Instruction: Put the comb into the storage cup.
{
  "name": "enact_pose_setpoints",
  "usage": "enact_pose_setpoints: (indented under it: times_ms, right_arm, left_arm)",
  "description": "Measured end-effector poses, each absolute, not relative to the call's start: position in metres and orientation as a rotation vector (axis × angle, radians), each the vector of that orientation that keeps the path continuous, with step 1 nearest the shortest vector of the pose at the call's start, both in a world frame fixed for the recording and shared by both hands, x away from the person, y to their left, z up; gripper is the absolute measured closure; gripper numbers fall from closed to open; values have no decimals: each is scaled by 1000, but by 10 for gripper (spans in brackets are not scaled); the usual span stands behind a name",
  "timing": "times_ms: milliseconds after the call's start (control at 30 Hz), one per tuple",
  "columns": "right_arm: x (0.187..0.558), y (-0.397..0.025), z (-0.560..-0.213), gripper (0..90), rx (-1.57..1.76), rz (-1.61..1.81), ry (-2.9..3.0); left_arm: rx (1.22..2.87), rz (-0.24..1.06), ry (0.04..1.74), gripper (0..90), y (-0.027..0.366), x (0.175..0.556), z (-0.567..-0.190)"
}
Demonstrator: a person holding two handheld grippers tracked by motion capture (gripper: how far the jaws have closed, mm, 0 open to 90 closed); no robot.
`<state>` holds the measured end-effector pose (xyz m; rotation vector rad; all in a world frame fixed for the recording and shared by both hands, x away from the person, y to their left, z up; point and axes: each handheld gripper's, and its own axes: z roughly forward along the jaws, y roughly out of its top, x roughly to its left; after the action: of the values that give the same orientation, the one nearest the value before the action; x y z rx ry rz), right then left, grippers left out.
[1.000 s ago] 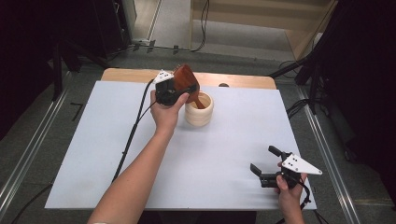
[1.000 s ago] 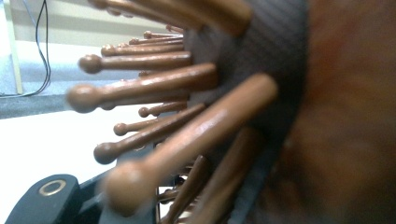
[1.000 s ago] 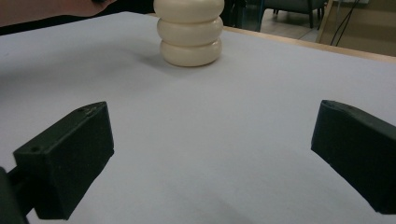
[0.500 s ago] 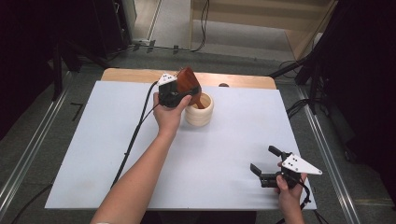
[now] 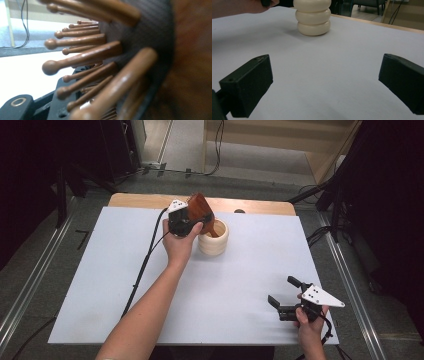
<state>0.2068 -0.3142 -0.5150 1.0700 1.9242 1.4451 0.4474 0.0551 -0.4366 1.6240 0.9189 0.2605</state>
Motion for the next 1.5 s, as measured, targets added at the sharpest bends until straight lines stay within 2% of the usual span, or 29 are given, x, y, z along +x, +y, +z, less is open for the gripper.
enact_pose_setpoints:
  times_ms: [133,233,333,400,467,533,600,767,800,1500]
  right_arm:
    - [207,-314,-515,0,1071,1444,1923]
    - [207,-314,-515,0,1067,1444,1922]
    - [207,-314,-515,0,1067,1444,1922]
    - [207,-314,-515,0,1069,1444,1922]
    - [207,-314,-515,0,1068,1445,1923]
    - [207,-314,-515,0,1067,1445,1923]
    - [207,-314,-515,0,1067,1444,1923]
    - [207,-314,-515,0,1068,1445,1923]
    - [207,-314,-515,0,1068,1445,1923]
    - [207,-314,-515,0,1066,1447,1924]
  left_arm:
    - [1622,228,907,412,58,450,-438]
    - [1626,229,910,398,60,451,-438]
    - [1635,253,923,310,60,451,-438]
    - [1638,250,926,304,60,451,-439]
    - [1644,257,925,242,60,451,-439]
    - [1644,252,925,217,59,451,-439]
    - [1647,253,922,140,58,450,-439]
    - [1648,250,914,62,58,449,-438]
    - [1656,254,921,6,58,449,-437]
    - [1664,309,874,0,74,441,-431]
